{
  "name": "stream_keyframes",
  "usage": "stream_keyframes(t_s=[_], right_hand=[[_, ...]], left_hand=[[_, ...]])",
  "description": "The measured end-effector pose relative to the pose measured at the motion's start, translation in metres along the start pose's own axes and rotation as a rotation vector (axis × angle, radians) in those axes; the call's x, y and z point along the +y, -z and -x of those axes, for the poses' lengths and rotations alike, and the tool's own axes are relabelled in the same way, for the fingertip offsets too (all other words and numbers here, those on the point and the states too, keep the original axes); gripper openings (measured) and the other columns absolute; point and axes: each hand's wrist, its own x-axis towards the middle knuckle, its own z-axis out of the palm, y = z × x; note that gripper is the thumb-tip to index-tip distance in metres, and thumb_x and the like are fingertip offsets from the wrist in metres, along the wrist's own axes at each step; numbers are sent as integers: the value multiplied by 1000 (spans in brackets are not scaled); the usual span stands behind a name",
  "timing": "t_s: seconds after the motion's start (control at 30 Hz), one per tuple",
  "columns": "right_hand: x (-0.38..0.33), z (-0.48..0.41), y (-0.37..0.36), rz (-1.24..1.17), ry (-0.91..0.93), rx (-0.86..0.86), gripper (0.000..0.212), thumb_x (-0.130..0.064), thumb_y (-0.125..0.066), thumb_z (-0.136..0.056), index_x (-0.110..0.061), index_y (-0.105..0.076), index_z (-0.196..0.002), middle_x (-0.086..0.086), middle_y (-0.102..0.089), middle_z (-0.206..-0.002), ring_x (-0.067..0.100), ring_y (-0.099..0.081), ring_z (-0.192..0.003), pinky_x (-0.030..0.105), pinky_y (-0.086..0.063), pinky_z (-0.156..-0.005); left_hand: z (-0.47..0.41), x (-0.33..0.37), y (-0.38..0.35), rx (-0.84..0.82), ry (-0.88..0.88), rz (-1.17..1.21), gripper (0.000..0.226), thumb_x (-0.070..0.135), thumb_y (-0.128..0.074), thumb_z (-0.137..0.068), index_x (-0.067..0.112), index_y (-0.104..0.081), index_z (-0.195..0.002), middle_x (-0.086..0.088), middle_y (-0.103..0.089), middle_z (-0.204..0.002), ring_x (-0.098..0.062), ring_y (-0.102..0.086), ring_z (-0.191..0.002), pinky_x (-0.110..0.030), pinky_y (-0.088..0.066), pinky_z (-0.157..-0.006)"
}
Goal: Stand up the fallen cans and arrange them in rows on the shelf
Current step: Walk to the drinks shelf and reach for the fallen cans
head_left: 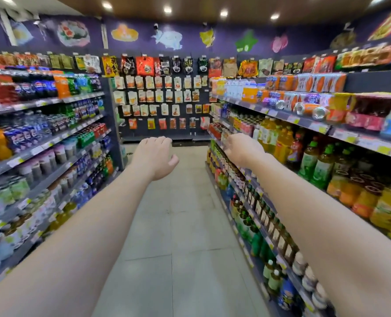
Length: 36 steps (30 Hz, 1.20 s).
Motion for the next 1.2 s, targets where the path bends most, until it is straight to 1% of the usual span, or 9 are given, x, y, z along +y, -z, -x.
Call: stream_keyframes(t_s=[0.07,0.17,0.33,0.47,0.6,0.7,0.9,1.07,1.2], right_hand=[[18,-47,-10,-28,-32,7,48,-30,-53,-95,-13,-55,-140,10,-60,-137,33,-62,-116,45,-57,-88],[43,-112,-26,-18,-57,9,44,-26,-51,-94,-11,-57,-135,11,-65,-128,32,-65,-107,44,-59,-83],[67,-196,-66,16,-89,-3,42,-27,-50,-96,-12,-58,-134,12,-65,-123,33,-64,-101,36,-52,-70],[87,-258,-90,63,-111,-6,42,-29,-50,-99,-11,-56,-136,11,-63,-128,33,-64,-108,38,-55,-76],[109,-314,-113,123,-197,-26,22,-29,-51,-99,-11,-59,-107,7,-63,-99,28,-61,-84,34,-48,-62],[125,-356,-124,140,-260,-27,28,-30,-49,-99,-11,-62,-116,9,-66,-110,30,-64,-93,38,-55,-70],[155,-427,-127,268,-455,-29,32,-30,-48,-101,-9,-60,-122,10,-65,-115,32,-64,-102,36,-46,-69],[183,-460,-137,278,-592,43,25,-27,-52,-93,-13,-61,-112,8,-67,-110,30,-64,-93,34,-46,-64],[198,-480,-147,314,-666,31,26,-29,-54,-93,-14,-60,-113,5,-66,-108,28,-60,-87,34,-44,-62]], left_hand=[[-45,-3,-25,-7,14,25,53,44,-44,-93,11,-58,-132,-7,-66,-127,-29,-60,-115,-41,-45,-99],[-109,-8,-55,-1,25,29,53,43,-45,-94,10,-57,-133,-8,-65,-130,-29,-59,-118,-41,-43,-101],[-195,-7,-99,-32,109,126,55,45,-43,-99,10,-51,-142,-11,-59,-139,-32,-56,-123,-42,-42,-101],[-268,-11,-136,-12,108,195,60,47,-43,-99,12,-46,-148,-10,-54,-146,-32,-52,-129,-43,-42,-103],[-334,-13,-188,19,-72,128,56,45,-44,-96,11,-53,-140,-8,-61,-134,-29,-56,-121,-42,-45,-101],[-391,-16,-230,54,-143,184,53,44,-45,-94,11,-56,-133,-8,-63,-128,-28,-59,-116,-41,-46,-98],[-514,-10,-281,47,-332,305,57,48,-42,-96,11,-53,-137,-10,-61,-133,-30,-58,-119,-42,-47,-98],[-588,5,-316,50,-467,367,54,48,-42,-96,11,-55,-133,-10,-62,-130,-31,-58,-119,-44,-46,-101],[-623,20,-346,59,-581,367,50,44,-41,-96,11,-56,-131,-8,-63,-128,-28,-58,-117,-43,-45,-101]])
